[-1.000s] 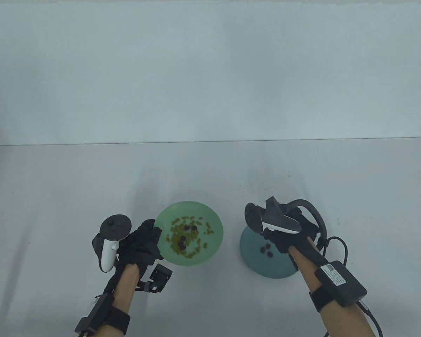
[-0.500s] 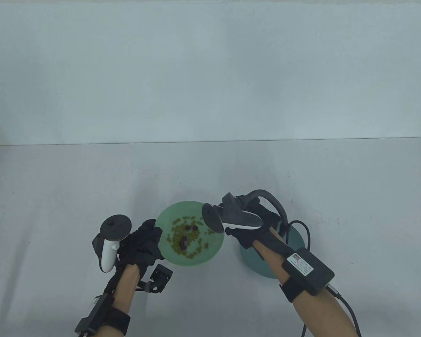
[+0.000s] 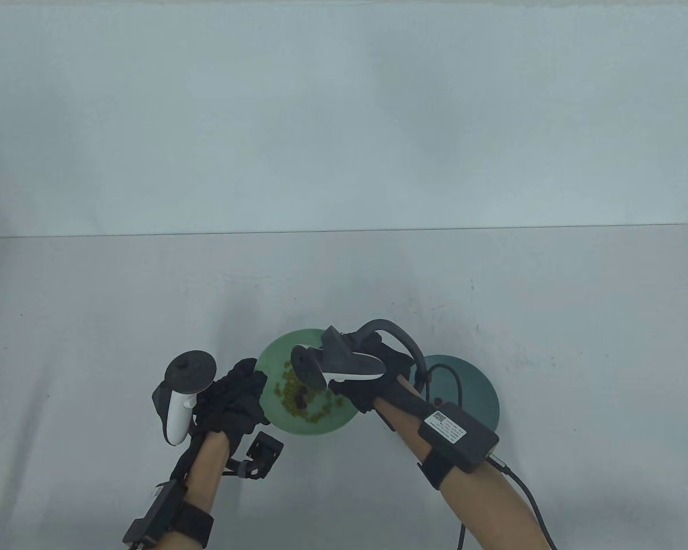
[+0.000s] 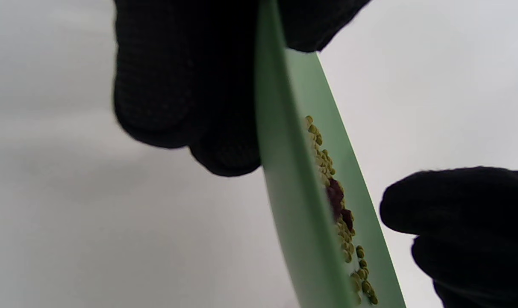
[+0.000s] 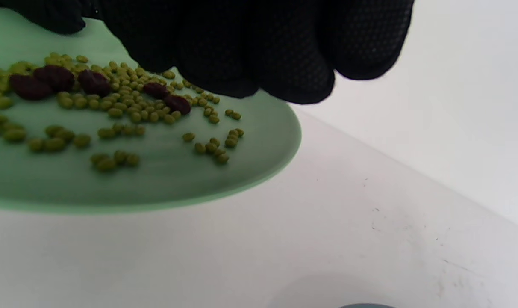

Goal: Pick cranberries with hand pinch into plate

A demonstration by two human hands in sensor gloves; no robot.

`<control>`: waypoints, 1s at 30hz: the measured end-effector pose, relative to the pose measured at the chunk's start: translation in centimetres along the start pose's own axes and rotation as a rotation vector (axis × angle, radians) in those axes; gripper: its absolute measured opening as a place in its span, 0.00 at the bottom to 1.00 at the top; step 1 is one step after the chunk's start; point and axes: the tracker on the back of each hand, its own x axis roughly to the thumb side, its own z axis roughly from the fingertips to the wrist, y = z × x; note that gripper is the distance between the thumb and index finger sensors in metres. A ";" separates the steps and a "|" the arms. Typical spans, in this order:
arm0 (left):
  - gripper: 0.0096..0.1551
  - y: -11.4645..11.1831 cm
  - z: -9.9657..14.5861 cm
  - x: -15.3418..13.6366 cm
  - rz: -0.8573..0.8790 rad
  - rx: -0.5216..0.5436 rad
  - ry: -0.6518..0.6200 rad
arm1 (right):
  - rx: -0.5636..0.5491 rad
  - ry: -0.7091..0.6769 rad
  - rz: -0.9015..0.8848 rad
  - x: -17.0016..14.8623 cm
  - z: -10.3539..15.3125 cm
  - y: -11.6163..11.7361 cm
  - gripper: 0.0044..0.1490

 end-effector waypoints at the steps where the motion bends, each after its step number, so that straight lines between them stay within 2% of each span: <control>1: 0.30 0.0 0.0 0.0 0.001 0.000 0.000 | 0.006 -0.002 0.000 0.1 -0.1 0.2 0.29; 10: 0.29 -0.1 0.0 0.0 0.014 -0.003 0.006 | 0.029 -0.008 0.012 0.3 -0.5 0.9 0.29; 13: 0.30 0.0 0.0 0.0 0.006 -0.003 0.010 | 0.087 -0.055 -0.044 0.3 -0.3 0.7 0.27; 15: 0.30 0.0 0.1 0.0 0.013 -0.004 0.012 | 0.040 -0.044 -0.053 0.1 -0.1 0.2 0.27; 20: 0.30 0.0 0.1 0.0 0.010 -0.006 0.009 | 0.014 -0.013 -0.045 -0.1 -0.3 -0.4 0.28; 30: 0.29 0.0 0.0 0.0 0.014 -0.006 0.007 | 0.023 -0.006 -0.005 0.7 -1.2 0.7 0.28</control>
